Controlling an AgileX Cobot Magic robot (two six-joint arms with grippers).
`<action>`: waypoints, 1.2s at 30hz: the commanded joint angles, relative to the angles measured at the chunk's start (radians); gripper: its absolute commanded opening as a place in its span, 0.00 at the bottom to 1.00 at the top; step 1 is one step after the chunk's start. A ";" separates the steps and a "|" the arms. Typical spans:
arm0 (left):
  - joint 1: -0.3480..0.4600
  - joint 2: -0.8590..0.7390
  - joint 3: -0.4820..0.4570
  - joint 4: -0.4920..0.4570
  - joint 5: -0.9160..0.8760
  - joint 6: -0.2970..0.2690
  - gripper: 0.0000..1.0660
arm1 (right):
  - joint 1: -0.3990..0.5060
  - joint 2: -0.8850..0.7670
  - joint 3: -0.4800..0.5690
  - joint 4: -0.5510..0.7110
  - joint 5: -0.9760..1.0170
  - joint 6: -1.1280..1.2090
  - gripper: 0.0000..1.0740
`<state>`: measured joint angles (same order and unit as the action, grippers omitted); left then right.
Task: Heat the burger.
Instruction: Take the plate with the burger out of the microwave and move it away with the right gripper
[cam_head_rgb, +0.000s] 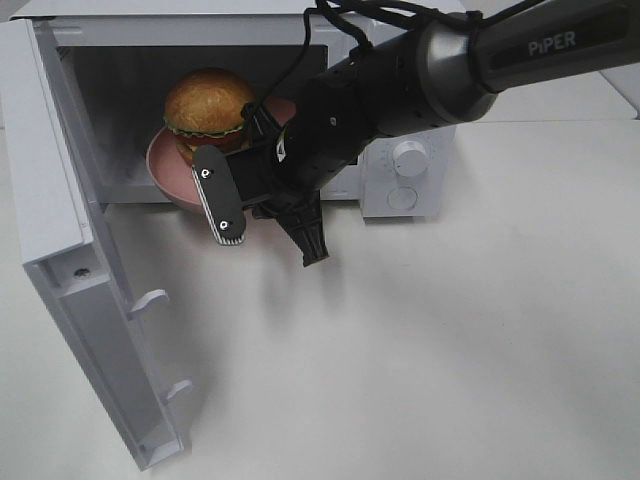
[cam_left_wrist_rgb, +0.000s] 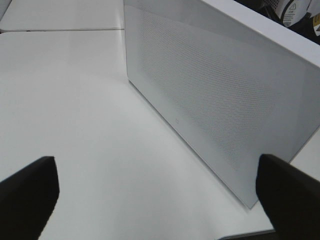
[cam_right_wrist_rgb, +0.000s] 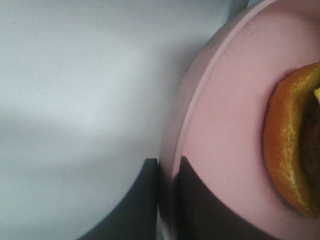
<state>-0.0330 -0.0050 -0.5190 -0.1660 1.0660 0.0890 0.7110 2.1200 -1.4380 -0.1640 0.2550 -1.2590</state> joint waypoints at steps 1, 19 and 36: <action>0.003 -0.005 0.002 -0.005 0.000 -0.003 0.94 | 0.004 -0.054 0.030 -0.014 -0.101 -0.023 0.00; 0.003 -0.005 0.002 -0.005 0.000 -0.003 0.94 | 0.004 -0.256 0.339 -0.006 -0.236 -0.030 0.00; 0.003 -0.005 0.002 -0.005 0.000 -0.003 0.94 | 0.004 -0.480 0.571 0.051 -0.246 -0.021 0.00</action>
<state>-0.0330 -0.0050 -0.5190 -0.1660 1.0660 0.0890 0.7200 1.6660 -0.8590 -0.1110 0.0830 -1.2810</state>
